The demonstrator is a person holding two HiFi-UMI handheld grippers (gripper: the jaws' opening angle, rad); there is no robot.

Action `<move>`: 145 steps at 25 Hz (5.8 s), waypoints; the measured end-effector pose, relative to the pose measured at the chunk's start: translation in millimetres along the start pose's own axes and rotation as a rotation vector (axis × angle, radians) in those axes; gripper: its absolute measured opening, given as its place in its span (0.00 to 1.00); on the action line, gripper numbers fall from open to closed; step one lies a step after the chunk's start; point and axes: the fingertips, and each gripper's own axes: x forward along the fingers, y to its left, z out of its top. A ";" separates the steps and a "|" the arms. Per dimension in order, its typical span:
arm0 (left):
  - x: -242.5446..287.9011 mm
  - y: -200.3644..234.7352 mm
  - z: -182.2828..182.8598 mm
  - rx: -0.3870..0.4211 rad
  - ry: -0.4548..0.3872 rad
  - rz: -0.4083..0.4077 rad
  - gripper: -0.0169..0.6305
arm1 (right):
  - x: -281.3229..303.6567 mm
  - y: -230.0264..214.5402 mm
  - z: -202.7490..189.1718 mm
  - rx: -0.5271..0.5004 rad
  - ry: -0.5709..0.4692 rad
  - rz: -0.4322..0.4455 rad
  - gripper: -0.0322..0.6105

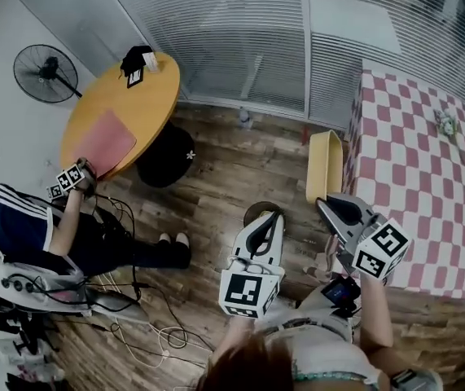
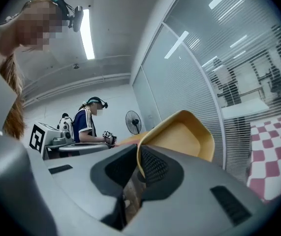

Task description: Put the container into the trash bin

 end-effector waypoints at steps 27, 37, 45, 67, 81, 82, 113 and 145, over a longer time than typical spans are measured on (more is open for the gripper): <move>-79.9 143.3 -106.8 -0.051 0.104 0.038 0.03 | 207.3 35.4 -313.1 -0.123 0.456 0.144 0.08; -102.3 175.5 -158.4 -0.084 0.186 0.023 0.03 | 216.8 -5.0 -488.6 0.047 0.709 0.014 0.08; -103.4 182.6 -170.7 -0.098 0.200 0.060 0.03 | 225.8 -28.0 -512.3 0.070 0.732 -0.021 0.09; -101.0 122.4 -127.9 -0.140 0.177 0.207 0.03 | 174.2 -19.5 -426.1 -0.020 0.736 0.124 0.04; -95.8 52.1 -111.7 -0.190 0.177 0.334 0.03 | 101.4 48.9 -302.5 -0.194 0.644 0.521 0.04; -95.5 48.0 -111.6 -0.193 0.174 0.341 0.04 | 96.2 53.2 -292.5 -0.222 0.629 0.542 0.04; -83.0 14.3 -26.2 -0.089 -0.015 0.312 0.03 | 30.7 131.0 -52.2 -0.266 0.055 0.485 0.04; -50.7 -29.8 5.4 -0.011 -0.062 0.191 0.03 | -3.0 94.2 -4.0 -0.295 -0.022 0.316 0.04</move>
